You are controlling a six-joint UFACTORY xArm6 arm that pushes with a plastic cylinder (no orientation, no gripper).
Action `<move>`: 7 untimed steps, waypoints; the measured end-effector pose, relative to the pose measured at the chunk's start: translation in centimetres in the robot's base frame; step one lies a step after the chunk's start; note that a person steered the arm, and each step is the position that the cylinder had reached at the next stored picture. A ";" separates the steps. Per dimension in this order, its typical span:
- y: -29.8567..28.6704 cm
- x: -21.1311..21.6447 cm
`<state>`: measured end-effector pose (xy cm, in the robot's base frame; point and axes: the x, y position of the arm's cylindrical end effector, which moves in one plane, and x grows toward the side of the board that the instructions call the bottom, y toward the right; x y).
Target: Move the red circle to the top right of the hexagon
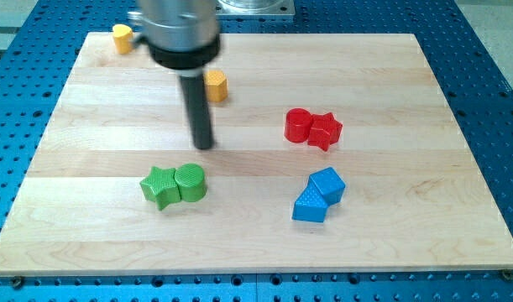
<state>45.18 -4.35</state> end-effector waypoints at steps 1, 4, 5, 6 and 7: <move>5.8 1.0; 9.7 -2.9; 9.0 -3.7; 12.3 -1.3; 14.2 -3.6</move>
<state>41.56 9.84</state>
